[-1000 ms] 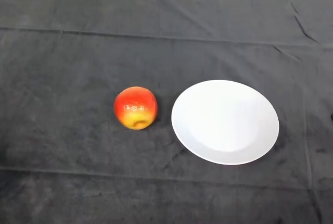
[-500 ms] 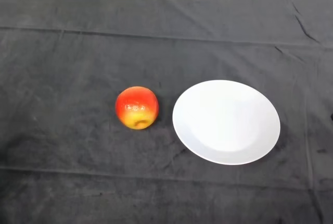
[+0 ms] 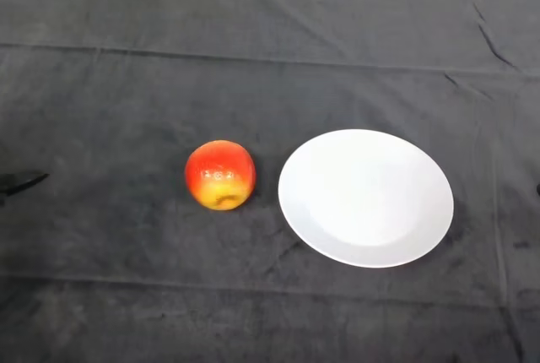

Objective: Move the apple to the plate

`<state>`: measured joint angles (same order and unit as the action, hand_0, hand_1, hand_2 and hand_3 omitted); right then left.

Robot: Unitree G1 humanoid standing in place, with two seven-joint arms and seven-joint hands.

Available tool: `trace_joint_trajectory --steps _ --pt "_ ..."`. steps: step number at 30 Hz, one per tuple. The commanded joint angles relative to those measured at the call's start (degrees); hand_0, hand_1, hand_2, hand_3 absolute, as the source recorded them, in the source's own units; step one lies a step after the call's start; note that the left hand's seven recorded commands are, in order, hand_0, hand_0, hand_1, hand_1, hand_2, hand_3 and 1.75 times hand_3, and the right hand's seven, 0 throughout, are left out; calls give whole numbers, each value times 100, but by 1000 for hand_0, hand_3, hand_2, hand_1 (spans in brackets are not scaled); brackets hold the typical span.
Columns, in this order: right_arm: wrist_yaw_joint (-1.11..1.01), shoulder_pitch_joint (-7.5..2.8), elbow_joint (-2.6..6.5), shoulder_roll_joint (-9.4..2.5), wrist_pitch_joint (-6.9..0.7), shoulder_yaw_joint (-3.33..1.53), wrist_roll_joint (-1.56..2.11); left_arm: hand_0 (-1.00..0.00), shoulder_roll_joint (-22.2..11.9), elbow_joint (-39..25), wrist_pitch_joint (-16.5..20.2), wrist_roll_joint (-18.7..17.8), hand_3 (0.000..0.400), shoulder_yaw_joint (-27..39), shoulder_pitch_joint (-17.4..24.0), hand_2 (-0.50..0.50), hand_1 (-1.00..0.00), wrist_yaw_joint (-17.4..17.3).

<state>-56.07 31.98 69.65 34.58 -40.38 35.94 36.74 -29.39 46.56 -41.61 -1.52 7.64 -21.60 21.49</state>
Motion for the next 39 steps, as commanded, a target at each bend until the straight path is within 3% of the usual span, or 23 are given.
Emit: trace_joint_trajectory --steps 1,10,24,29,39 --pt "-11 -54 -19 106 -5 141 -64 0 10 -316 154 175 0 -144 143 0 0 89" --pt "7 -67 -49 93 0 141 -61 0 434 -1324 879 709 0 -680 162 0 0 121" --pt "38 -86 -96 75 5 142 -55 0 850 -2122 1573 983 0 -1411 150 0 0 -200" --pt "48 -91 -108 71 5 142 -52 0 977 -2070 1628 1036 0 -1696 64 0 0 -250" --pt "59 -96 -121 68 2 144 -45 0 1154 -1086 1394 1028 0 -2179 -427 0 0 -365"
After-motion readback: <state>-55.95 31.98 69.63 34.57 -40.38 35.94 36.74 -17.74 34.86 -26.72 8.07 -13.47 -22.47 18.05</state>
